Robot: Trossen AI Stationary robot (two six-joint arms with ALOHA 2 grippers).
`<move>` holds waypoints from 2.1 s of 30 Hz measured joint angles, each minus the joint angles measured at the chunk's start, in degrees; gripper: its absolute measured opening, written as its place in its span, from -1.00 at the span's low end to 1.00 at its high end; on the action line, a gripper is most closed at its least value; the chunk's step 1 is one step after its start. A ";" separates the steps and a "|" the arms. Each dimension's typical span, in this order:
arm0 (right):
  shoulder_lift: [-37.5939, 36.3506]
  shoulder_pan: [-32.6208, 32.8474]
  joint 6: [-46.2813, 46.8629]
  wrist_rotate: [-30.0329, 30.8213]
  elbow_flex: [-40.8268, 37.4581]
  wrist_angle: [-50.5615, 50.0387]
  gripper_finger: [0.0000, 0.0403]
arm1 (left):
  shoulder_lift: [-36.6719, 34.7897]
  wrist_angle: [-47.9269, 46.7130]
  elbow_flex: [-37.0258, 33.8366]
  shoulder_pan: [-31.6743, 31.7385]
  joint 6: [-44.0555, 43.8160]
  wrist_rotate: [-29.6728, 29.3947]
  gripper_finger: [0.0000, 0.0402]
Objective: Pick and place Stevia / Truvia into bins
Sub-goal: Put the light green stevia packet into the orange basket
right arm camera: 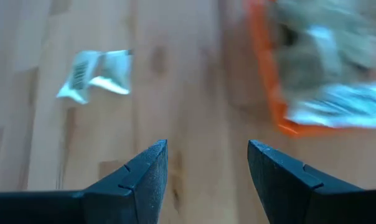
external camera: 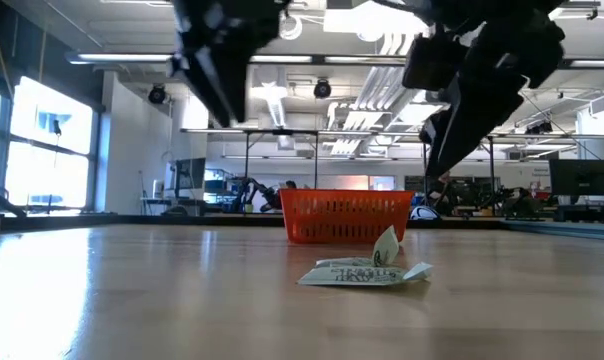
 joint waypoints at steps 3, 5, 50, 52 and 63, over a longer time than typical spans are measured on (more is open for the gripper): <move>4.00 3.76 -3.31 -0.12 0.00 5.63 0.05 | -2.28 -6.28 -1.33 -3.75 -3.49 -2.30 0.04; 6.76 6.23 -5.76 -0.06 0.00 10.02 0.05 | -4.31 -6.81 -3.71 -6.04 -5.91 -2.39 0.03; 31.29 17.55 -16.24 12.33 19.06 8.31 -0.70 | -25.57 -7.15 -27.41 -14.67 -13.37 -3.61 0.03; 31.29 17.01 -16.18 11.56 19.06 8.34 -0.84 | -25.57 -7.35 -27.41 -14.67 -13.37 -3.61 0.03; 25.13 12.68 -2.60 23.05 27.43 -3.05 -0.98 | -25.55 -6.83 -27.39 -14.60 -13.39 -2.69 0.03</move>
